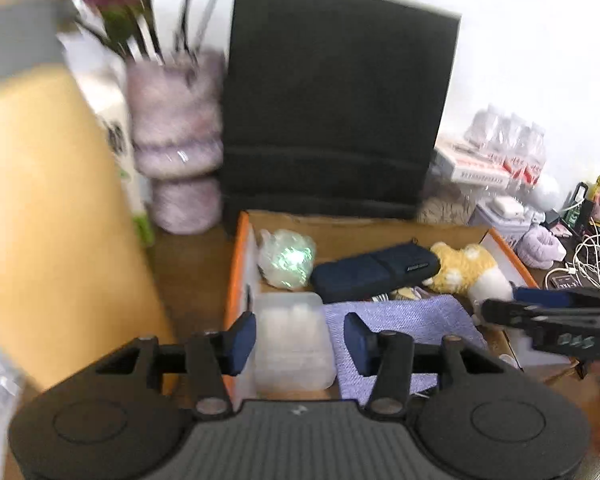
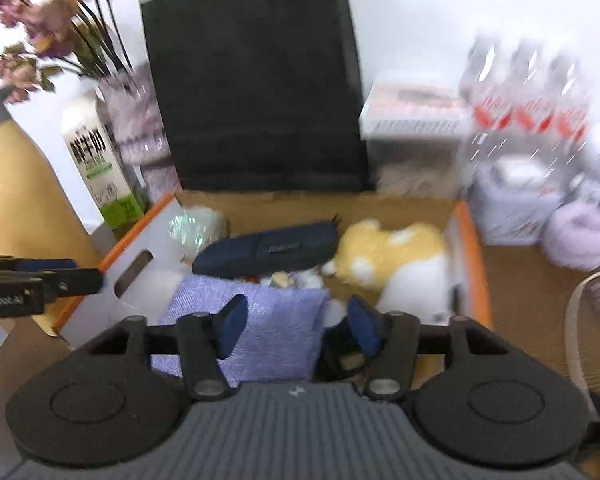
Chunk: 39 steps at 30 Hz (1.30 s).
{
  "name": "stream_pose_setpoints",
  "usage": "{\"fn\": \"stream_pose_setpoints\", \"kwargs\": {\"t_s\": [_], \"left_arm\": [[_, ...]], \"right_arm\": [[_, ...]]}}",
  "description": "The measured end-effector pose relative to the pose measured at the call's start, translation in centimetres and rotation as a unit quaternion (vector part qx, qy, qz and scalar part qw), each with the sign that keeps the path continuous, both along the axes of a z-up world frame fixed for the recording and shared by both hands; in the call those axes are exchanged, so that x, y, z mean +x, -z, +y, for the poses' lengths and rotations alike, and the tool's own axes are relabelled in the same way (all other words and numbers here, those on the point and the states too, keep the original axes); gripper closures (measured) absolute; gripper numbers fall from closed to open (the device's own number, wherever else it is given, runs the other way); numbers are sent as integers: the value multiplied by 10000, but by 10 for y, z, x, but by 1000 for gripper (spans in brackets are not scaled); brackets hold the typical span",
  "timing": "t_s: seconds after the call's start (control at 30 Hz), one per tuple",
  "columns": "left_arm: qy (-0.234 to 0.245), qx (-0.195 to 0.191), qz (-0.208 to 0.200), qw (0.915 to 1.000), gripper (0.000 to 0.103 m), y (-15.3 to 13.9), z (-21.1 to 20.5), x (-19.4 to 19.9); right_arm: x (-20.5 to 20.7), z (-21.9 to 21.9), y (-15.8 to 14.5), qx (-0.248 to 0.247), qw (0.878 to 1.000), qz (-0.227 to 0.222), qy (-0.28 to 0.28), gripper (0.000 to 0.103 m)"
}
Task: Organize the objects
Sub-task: 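Carry the lilac pouch over the red box and open both grippers, then withdraw both grippers and move them toward the white cloth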
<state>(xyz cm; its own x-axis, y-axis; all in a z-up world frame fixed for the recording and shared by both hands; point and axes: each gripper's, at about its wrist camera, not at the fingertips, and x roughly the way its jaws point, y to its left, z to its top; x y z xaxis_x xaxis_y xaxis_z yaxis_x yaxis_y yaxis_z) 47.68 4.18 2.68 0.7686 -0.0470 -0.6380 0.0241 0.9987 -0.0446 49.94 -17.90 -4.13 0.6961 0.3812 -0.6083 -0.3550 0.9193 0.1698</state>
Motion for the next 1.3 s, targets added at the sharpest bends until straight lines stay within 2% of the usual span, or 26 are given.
{"fn": "stream_pose_setpoints", "kwargs": {"t_s": [0.07,0.13,0.17,0.2,0.27,0.33,0.37,0.47,0.53,0.6,0.67,0.73,0.8,0.87,1.0,1.07,1.17,1.2,1.27,1.3], "left_arm": [[48,100,-280,9995,43,-17,-6,-31],[191,76,-563,9982,23,-29,-13,-67],[321,-30,-784,9964,19,-33,-16,-92],[371,-143,-944,9947,16,-34,-17,-112],[319,-363,-1086,9929,15,-33,-21,-158],[377,-548,-1159,9910,13,-27,-24,-201],[349,-631,-1198,9902,12,-22,-26,-228],[474,-590,-1326,9883,7,-6,-32,-294],[575,-395,-1212,9902,6,8,-35,-328],[515,-461,-959,9930,6,23,-33,-353],[244,-637,-667,9954,6,37,-29,-366],[-311,-697,-669,9948,6,49,-28,-371],[-686,-542,-764,9932,7,58,-29,-363],[-731,-332,-747,9940,8,64,-29,-347],[-878,-373,-618,9935,10,75,-17,-321],[-872,-421,-516,9940,12,84,-14,-306],[-831,-384,-421,9949,18,94,-16,-285],[-844,-390,-413,9948,19,96,-17,-279],[-878,-478,-478,9938,19,98,-16,-268],[-856,-471,-456,9942,25,99,-16,-263]], "right_arm": [[-28,-14,-22,-53,9992,-393,71,27],[-55,-22,-42,-85,9971,-740,127,21],[-77,-25,-50,-93,9956,-920,135,19],[-96,-28,-55,-124,9944,-1044,92,17],[-141,-33,-60,-219,9918,-1256,-43,15],[-183,-40,-59,-225,9907,-1342,-39,3],[-210,-46,-57,-158,9903,-1377,-63,2],[-274,-60,-44,193,9916,-1251,-276,0],[-311,-73,-33,441,9930,-1044,-328,0],[-338,-79,-21,382,9955,-818,-296,0],[-359,-78,-12,223,9976,-607,-244,0],[-373,-74,-6,140,9980,-460,-399,0],[-378,-67,-2,52,9977,-481,-478,0],[-377,-57,-2,-147,9971,-607,-429,0],[-356,-43,-2,-47,9944,-824,-661,1],[-331,-28,2,-177,9935,-827,-762,3],[-279,6,12,-380,9910,-751,-1042,15],[-259,19,15,-378,9899,-674,-1188,20],[-227,47,21,-411,9838,-591,-1642,22],[-215,62,24,-473,9778,-610,-1950,22]]}}
